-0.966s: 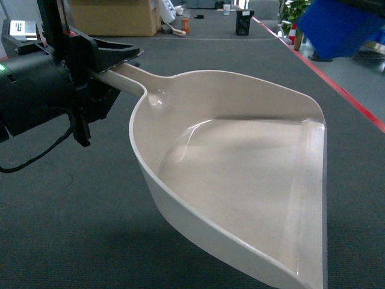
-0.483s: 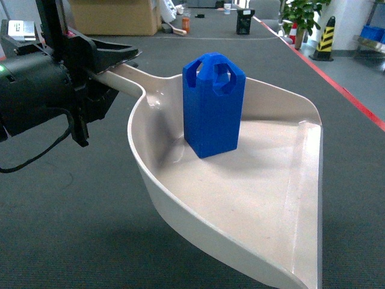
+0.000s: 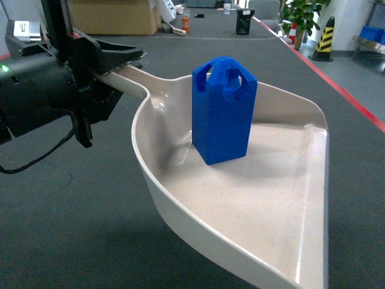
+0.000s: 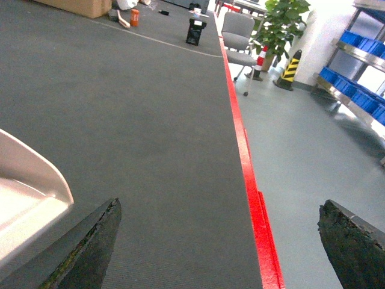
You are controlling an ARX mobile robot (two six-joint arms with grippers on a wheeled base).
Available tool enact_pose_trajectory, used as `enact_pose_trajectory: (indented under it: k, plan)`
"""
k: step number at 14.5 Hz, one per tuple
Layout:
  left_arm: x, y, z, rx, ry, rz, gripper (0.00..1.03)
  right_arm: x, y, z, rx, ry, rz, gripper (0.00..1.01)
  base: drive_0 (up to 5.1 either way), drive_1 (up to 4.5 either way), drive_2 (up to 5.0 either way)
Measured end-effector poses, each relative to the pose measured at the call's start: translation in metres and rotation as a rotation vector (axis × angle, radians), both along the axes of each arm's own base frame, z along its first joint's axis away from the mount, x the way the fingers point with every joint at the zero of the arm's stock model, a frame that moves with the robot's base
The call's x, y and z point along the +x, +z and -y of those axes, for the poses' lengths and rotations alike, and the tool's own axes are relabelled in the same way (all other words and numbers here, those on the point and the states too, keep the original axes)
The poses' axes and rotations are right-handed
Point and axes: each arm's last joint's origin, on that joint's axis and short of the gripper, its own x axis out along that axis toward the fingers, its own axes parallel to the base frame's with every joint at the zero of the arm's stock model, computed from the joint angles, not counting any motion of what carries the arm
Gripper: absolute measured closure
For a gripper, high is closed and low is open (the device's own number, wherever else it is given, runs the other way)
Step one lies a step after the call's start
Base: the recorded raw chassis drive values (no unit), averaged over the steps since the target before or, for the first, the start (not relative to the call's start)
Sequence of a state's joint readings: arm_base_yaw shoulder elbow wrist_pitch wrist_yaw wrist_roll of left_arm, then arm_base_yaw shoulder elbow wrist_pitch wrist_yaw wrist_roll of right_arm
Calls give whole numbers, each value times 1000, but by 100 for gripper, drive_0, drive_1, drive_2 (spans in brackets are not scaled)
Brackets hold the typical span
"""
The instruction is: Place part in tray to right shelf
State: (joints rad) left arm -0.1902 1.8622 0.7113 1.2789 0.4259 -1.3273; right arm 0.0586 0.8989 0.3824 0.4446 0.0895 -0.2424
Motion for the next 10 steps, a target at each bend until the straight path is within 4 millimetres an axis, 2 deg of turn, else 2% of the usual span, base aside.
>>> enact_pose_trajectory:
  k: [2, 6, 10]
  plan:
    - [2, 0, -7, -2, 33, 1, 90, 0, 1, 0, -6, 0, 4, 3, 0, 0, 0]
    - [1, 0, -3, -1, 14, 0, 90, 0, 1, 0, -10, 0, 3, 3, 0, 0, 0]
    - [1, 1, -3, -3, 13, 4, 90, 0, 2, 0, -13, 1, 4, 3, 504, -241, -241]
